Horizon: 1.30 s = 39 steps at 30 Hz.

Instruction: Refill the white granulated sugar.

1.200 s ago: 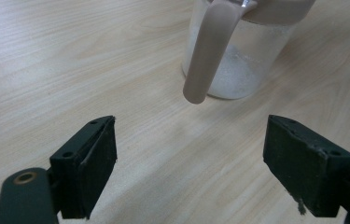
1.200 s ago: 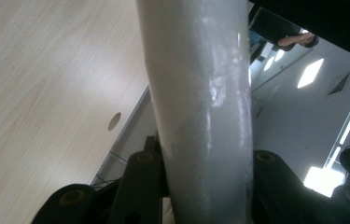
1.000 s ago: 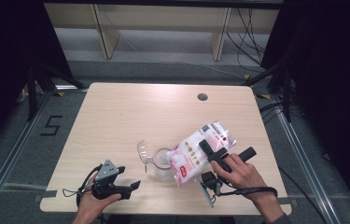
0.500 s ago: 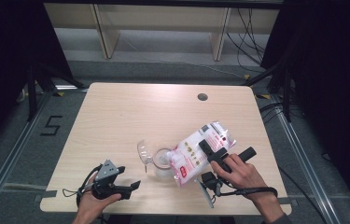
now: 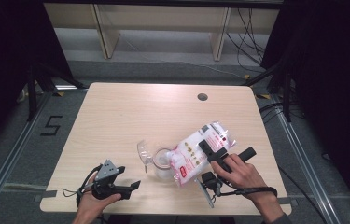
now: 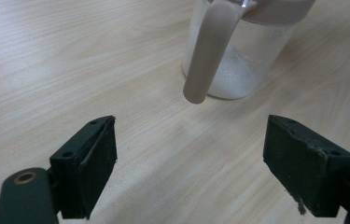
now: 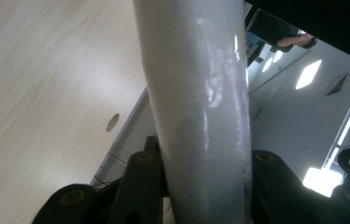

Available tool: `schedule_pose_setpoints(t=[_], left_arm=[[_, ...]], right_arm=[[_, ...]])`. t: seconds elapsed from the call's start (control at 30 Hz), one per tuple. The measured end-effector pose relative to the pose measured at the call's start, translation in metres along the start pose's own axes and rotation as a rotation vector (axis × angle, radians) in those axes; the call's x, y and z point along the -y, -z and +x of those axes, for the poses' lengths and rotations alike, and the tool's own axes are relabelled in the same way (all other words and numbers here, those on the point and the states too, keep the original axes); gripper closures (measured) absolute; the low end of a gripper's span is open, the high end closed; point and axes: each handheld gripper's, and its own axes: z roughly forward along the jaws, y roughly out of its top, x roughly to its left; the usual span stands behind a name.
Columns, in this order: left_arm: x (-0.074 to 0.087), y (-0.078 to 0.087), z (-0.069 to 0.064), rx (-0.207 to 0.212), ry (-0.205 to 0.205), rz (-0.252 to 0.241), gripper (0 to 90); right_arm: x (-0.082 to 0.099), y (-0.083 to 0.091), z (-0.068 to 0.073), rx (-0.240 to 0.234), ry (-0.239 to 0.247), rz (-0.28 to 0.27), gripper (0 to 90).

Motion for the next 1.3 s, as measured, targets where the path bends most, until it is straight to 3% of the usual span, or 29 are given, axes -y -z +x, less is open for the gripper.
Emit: schedule_pose_setpoints(t=[1.3], left_arm=[[0.0003, -0.0005, -0.0003, 0.000, 0.007, -0.005, 17.1]], right_arm=[[0.0001, 0.0011, 0.0008, 0.012, -0.010, 0.000, 75.1]])
